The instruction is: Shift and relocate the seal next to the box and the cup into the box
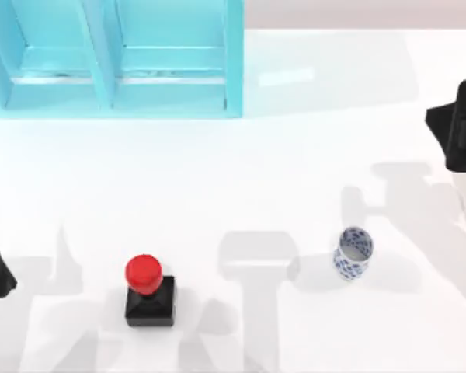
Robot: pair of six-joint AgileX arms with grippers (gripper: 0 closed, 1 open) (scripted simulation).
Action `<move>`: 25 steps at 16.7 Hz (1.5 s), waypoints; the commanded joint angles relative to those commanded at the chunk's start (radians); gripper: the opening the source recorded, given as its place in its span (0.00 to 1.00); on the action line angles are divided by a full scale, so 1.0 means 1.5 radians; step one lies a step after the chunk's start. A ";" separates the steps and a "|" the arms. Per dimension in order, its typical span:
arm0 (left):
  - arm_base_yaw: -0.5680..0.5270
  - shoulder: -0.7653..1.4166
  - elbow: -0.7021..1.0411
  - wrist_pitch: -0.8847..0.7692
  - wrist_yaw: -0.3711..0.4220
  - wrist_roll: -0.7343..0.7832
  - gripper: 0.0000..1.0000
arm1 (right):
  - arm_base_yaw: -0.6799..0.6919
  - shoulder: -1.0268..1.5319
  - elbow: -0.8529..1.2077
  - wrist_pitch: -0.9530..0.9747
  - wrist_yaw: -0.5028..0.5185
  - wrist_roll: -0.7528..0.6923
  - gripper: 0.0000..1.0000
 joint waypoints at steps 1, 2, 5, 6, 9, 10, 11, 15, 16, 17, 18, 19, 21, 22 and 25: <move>0.000 0.000 0.000 0.000 0.000 0.000 1.00 | 0.029 0.060 0.076 -0.035 0.005 0.027 1.00; 0.000 0.000 0.000 0.000 0.000 0.000 1.00 | 0.057 0.121 0.153 -0.071 0.010 0.054 1.00; 0.000 0.000 0.000 0.000 0.000 0.000 1.00 | 0.141 0.309 0.387 -0.176 0.027 0.137 1.00; 0.000 0.000 0.000 0.000 0.000 0.000 1.00 | 0.168 0.372 0.463 -0.211 0.031 0.165 1.00; 0.000 0.000 0.000 0.000 0.000 0.000 1.00 | 0.242 0.562 0.673 -0.316 0.043 0.246 1.00; 0.000 0.000 0.000 0.000 0.000 0.000 1.00 | 0.264 0.624 0.736 -0.352 0.046 0.273 1.00; 0.000 0.000 0.000 0.000 0.000 0.000 1.00 | 0.285 0.685 0.795 -0.387 0.048 0.298 1.00; 0.000 0.000 0.000 0.000 0.000 0.000 1.00 | 0.352 0.903 0.984 -0.519 0.048 0.389 1.00; 0.000 0.000 0.000 0.000 0.000 0.000 1.00 | 0.365 0.947 1.019 -0.548 0.047 0.408 1.00; 0.000 0.000 0.000 0.000 0.000 0.000 1.00 | 0.375 0.985 1.048 -0.574 0.046 0.424 1.00; 0.000 0.000 0.000 0.000 0.000 0.000 1.00 | 0.385 1.016 1.071 -0.596 0.044 0.439 1.00; 0.000 0.000 0.000 0.000 0.000 0.000 1.00 | 0.392 1.041 1.091 -0.615 0.042 0.450 1.00; 0.000 0.000 0.000 0.000 0.000 0.000 1.00 | 0.401 1.068 1.111 -0.637 0.040 0.464 1.00; 0.000 0.000 0.000 0.000 0.000 0.000 1.00 | 0.401 1.071 1.114 -0.640 0.040 0.466 1.00; 0.000 0.000 0.000 0.000 0.000 0.000 1.00 | 0.401 1.071 1.114 -0.640 0.040 0.466 1.00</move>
